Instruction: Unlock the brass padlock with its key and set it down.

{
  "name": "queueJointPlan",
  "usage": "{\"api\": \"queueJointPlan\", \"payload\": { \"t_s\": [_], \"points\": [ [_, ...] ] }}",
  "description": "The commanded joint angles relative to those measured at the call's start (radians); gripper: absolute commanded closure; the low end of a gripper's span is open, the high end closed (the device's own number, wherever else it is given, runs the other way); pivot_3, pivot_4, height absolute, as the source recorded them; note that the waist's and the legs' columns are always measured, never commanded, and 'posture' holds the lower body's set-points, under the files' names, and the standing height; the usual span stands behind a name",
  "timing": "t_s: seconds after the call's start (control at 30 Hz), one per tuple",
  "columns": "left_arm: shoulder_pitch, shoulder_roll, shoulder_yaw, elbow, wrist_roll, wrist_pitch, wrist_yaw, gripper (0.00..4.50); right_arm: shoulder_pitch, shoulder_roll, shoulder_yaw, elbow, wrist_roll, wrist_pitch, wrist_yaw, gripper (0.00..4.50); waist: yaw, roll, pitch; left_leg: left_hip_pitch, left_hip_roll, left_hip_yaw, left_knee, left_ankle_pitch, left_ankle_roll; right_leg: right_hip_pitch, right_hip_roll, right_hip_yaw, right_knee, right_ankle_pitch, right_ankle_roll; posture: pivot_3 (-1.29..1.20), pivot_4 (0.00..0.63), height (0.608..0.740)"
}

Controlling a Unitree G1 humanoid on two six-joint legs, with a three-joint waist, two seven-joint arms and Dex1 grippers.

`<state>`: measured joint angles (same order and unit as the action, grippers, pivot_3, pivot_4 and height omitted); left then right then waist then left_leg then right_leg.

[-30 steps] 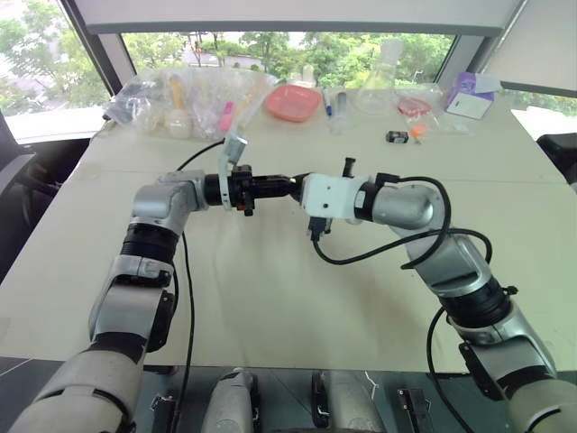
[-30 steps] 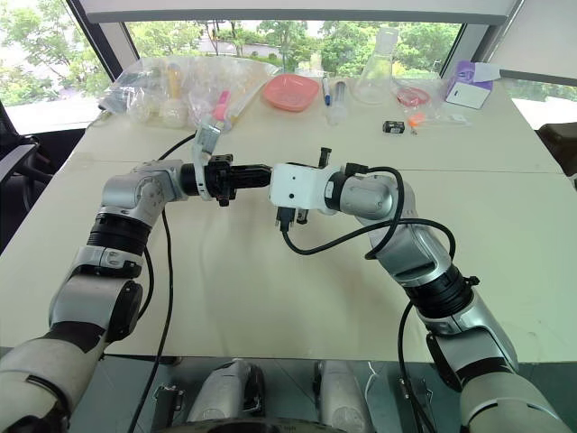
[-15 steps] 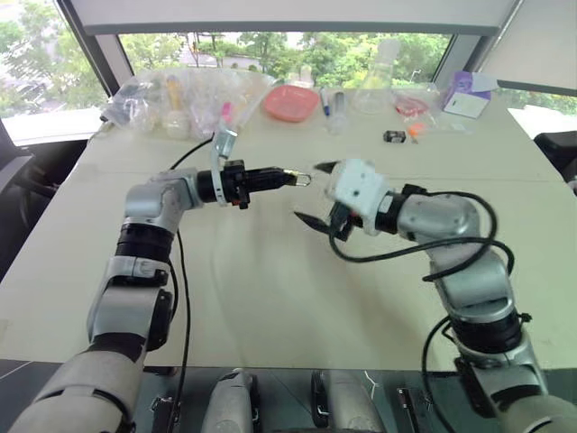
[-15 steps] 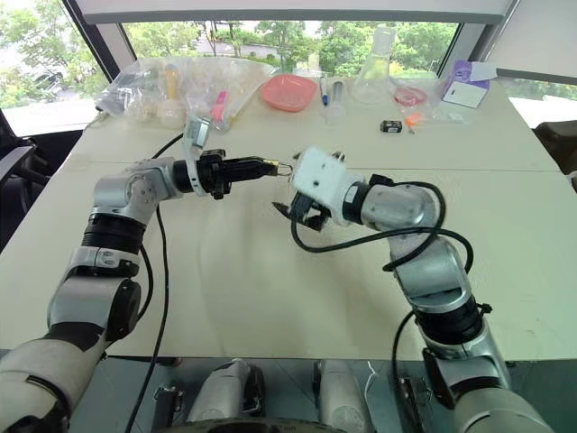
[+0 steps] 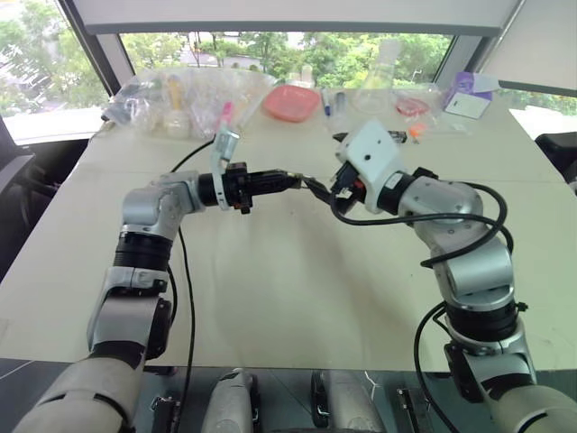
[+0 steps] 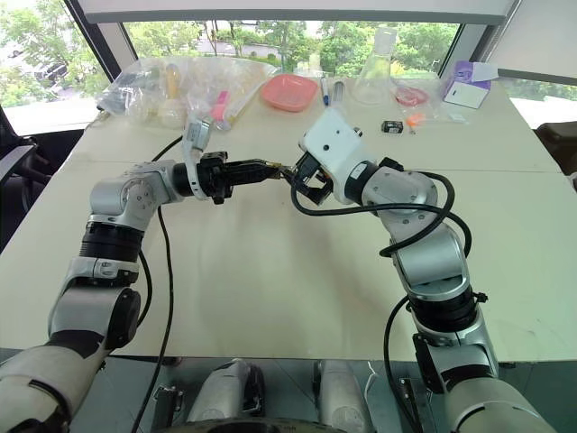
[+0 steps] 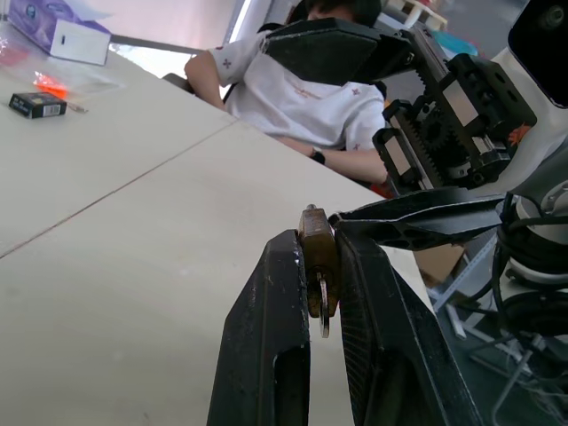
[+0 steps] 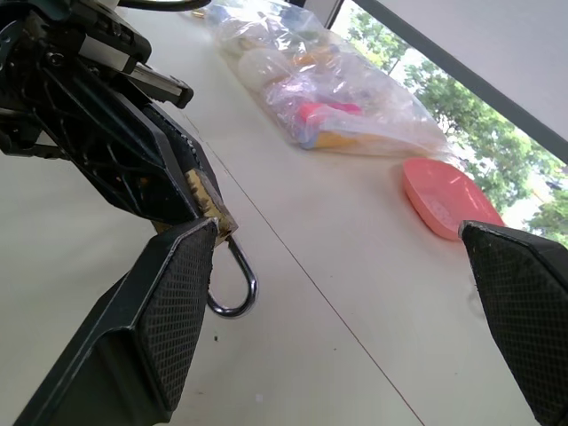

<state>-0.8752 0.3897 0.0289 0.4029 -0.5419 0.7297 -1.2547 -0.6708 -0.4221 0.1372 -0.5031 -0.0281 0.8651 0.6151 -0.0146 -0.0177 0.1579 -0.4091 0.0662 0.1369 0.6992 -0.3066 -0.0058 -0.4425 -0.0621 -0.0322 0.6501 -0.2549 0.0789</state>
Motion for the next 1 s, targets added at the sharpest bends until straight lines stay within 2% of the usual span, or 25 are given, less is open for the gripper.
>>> {"api": "queueJointPlan", "payload": {
  "t_s": [0.03, 0.5, 0.63, 0.7, 0.83, 1.0],
  "points": [
    [0.001, 0.015, 0.035, -0.096, -0.069, 0.024, -0.024, 4.50, 0.004, -0.018, 0.002, 0.010, 0.004, -0.006, -0.022, 0.08, 0.000, 0.000, 0.000, 0.000, 0.000, 0.000, 0.000, 0.000, 0.000, 0.000, 0.000, 0.000, 0.000, 0.000, 0.000, 0.00, 0.150, 0.733],
    [-0.006, 0.020, 0.033, -0.077, -0.077, -0.004, 0.007, 4.50, 0.032, -0.073, 0.032, -0.002, 0.045, 0.009, -0.005, 0.08, 0.003, 0.000, 0.000, 0.000, 0.000, 0.000, 0.000, 0.000, 0.000, 0.000, 0.000, 0.000, 0.000, 0.000, 0.000, 0.00, 0.150, 0.733],
    [0.001, 0.002, -0.001, -0.064, -0.046, -0.029, 0.026, 4.50, 0.080, -0.171, 0.018, -0.080, 0.065, 0.080, 0.040, 0.08, 0.007, 0.000, 0.000, 0.000, 0.000, 0.000, 0.000, 0.000, 0.000, 0.000, 0.000, 0.000, -0.001, 0.000, 0.000, 0.00, 0.150, 0.733],
    [0.004, -0.022, -0.026, -0.047, -0.013, -0.053, 0.055, 4.50, 0.140, -0.258, 0.025, -0.167, 0.107, 0.137, 0.101, 0.08, 0.010, 0.000, 0.000, 0.000, -0.001, 0.000, 0.000, -0.001, 0.001, 0.001, -0.001, 0.000, -0.001, 0.000, 0.000, 0.00, 0.150, 0.733],
    [-0.014, -0.130, -0.082, 0.071, 0.058, -0.041, 0.167, 4.50, 0.265, -0.353, -0.075, -0.340, 0.279, 0.369, 0.201, 0.08, 0.021, 0.000, 0.000, -0.001, -0.001, -0.001, 0.000, -0.002, 0.004, 0.001, -0.001, 0.000, -0.003, 0.000, 0.000, 0.00, 0.150, 0.733],
    [-0.057, -0.215, -0.132, 0.282, 0.126, -0.051, 0.168, 4.50, 0.292, -0.408, -0.105, -0.374, 0.328, 0.463, 0.170, 0.08, 0.015, -0.001, 0.000, 0.000, -0.001, -0.002, 0.001, -0.005, 0.009, 0.001, 0.000, 0.000, -0.002, 0.000, 0.000, 0.00, 0.150, 0.733]
  ]
}}
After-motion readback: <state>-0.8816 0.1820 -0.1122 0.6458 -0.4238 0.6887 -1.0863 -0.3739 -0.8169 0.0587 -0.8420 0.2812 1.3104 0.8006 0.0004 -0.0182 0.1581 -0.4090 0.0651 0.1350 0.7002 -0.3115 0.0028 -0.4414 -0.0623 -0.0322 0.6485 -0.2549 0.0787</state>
